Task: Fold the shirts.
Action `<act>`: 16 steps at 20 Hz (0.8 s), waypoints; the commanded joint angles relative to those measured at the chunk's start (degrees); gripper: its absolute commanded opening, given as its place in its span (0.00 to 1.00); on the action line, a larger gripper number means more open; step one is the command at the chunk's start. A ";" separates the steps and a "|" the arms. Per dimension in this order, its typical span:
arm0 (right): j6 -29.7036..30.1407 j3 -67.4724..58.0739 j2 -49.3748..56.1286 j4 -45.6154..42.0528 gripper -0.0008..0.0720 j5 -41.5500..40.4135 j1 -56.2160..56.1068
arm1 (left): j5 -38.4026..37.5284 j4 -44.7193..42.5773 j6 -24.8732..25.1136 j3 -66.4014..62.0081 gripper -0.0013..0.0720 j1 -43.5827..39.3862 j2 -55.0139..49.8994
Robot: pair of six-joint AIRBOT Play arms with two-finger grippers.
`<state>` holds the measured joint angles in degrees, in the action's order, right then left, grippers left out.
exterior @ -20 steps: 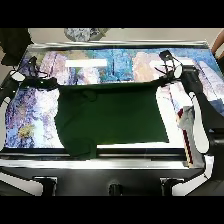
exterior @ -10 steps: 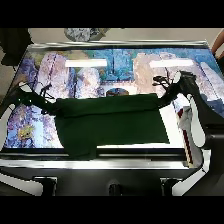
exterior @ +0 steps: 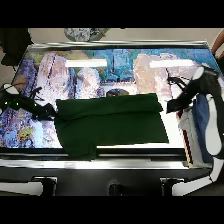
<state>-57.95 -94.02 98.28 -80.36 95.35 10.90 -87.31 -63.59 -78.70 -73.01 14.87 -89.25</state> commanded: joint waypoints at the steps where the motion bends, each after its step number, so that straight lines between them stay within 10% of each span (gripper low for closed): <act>1: 0.15 9.16 -6.80 0.44 0.75 0.00 2.01 | 2.91 0.37 2.49 17.44 0.63 1.11 9.57; 6: 2.54 23.54 -13.51 0.37 0.75 -3.91 2.01 | 11.54 7.76 7.85 44.28 0.63 1.09 24.09; 14: 2.71 31.98 -16.85 0.24 0.81 -7.96 2.01 | 20.96 10.32 5.33 50.05 0.60 -4.13 26.84; 16: 2.71 33.88 -16.85 0.22 0.90 -7.80 2.03 | 24.85 10.45 3.10 50.01 0.34 -5.73 26.86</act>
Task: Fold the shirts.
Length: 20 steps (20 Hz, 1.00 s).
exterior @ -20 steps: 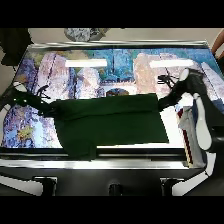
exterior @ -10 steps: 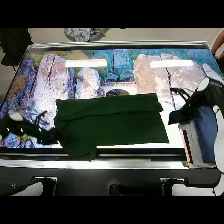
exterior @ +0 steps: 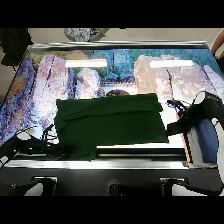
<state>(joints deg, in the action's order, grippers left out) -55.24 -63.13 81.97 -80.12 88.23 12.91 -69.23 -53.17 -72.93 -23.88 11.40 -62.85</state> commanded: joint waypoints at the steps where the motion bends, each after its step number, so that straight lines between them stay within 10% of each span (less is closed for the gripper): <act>1: -0.02 3.98 -0.55 0.02 0.91 -1.09 0.00 | 7.48 0.26 -2.71 0.87 0.18 -2.60 0.46; 2: -0.04 4.96 -0.55 0.20 0.91 -1.84 0.00 | 7.58 0.28 -2.62 0.85 0.05 -2.60 0.46; 12: -3.76 11.08 1.18 7.08 0.86 -13.18 0.00 | 6.69 0.31 -0.31 0.22 0.05 -2.56 1.88; 16: -3.69 11.65 2.64 8.11 0.08 -12.35 0.07 | 6.54 0.26 1.14 -0.28 0.05 -2.54 2.01; 20: 2.25 8.76 -1.31 8.07 0.07 -11.87 0.04 | 2.12 0.22 2.40 -6.29 0.05 -2.56 3.74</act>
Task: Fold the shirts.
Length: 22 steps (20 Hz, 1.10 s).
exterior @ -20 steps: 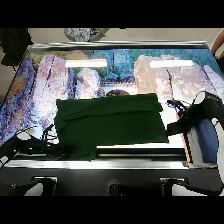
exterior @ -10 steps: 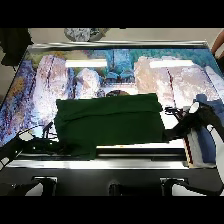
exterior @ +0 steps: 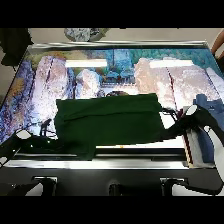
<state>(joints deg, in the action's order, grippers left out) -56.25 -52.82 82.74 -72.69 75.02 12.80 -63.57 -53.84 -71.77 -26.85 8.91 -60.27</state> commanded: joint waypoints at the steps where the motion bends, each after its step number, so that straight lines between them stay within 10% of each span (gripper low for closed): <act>1: 3.39 -2.97 -3.41 0.68 0.07 1.55 0.15 | -4.09 0.90 0.81 -5.57 0.05 -0.07 2.58; 6: 3.13 -14.93 -4.17 2.32 0.07 -0.85 -0.70 | 0.90 -11.06 -10.32 -20.13 0.05 -0.04 3.96; 22: -8.09 -39.26 25.66 2.64 0.08 -10.40 -7.34 | 0.20 -6.99 -11.41 -51.12 0.10 -0.81 -37.00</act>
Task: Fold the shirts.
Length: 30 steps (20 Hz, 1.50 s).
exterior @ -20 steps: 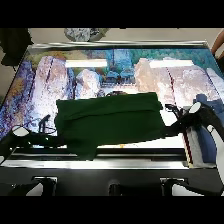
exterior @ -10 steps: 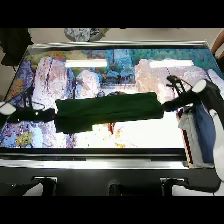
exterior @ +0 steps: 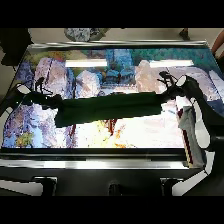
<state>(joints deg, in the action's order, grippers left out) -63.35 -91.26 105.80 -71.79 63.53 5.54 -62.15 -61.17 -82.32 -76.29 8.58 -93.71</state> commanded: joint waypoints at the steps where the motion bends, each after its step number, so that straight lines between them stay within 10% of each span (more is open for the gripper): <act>1: -0.94 -0.87 2.43 2.43 0.13 1.05 -0.09 | -1.55 0.35 -0.87 -1.70 0.34 -0.50 -3.69; 2: -0.76 -1.01 1.79 3.19 0.46 1.33 0.17 | -2.32 0.35 -0.85 -1.95 0.66 -0.31 -3.43; 3: 2.16 -1.03 0.46 4.92 0.88 1.88 0.90 | -3.56 0.31 -0.81 -2.67 0.71 0.15 -3.13; 4: 4.74 -1.03 -0.94 6.45 0.94 2.49 1.86 | -5.03 0.33 -0.83 -3.65 0.71 0.83 -2.62; 14: -0.98 -0.85 5.86 18.86 0.97 6.60 7.78 | -5.84 0.79 0.00 -4.90 0.70 -2.62 9.90; 16: -4.07 -0.85 6.99 19.28 0.88 6.97 6.69 | -5.81 1.66 0.00 -4.90 0.70 -4.52 11.80; 19: -4.83 -0.87 6.86 21.11 0.07 7.04 4.79 | -5.51 2.71 0.02 -4.76 0.70 -8.70 12.37; 20: -3.10 -0.90 6.38 23.06 0.08 7.48 4.79 | -4.31 2.73 0.02 -4.33 0.68 -10.40 12.15; 22: 3.19 -0.90 3.30 27.71 0.07 9.03 4.79 | 0.17 2.75 -0.02 -2.60 0.15 -14.60 11.43; 23: 3.87 -0.90 0.81 27.63 0.07 9.68 4.79 | 2.86 2.80 -0.22 -1.75 0.05 -17.22 10.62; 30: 4.20 -0.90 -20.52 26.67 0.07 16.70 1.73 | 12.92 23.50 -0.15 -1.55 0.05 -31.50 -2.49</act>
<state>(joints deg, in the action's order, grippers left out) -59.72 -92.12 92.90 -45.36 76.64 8.93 -54.39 -47.22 -82.50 -78.00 -18.17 -91.66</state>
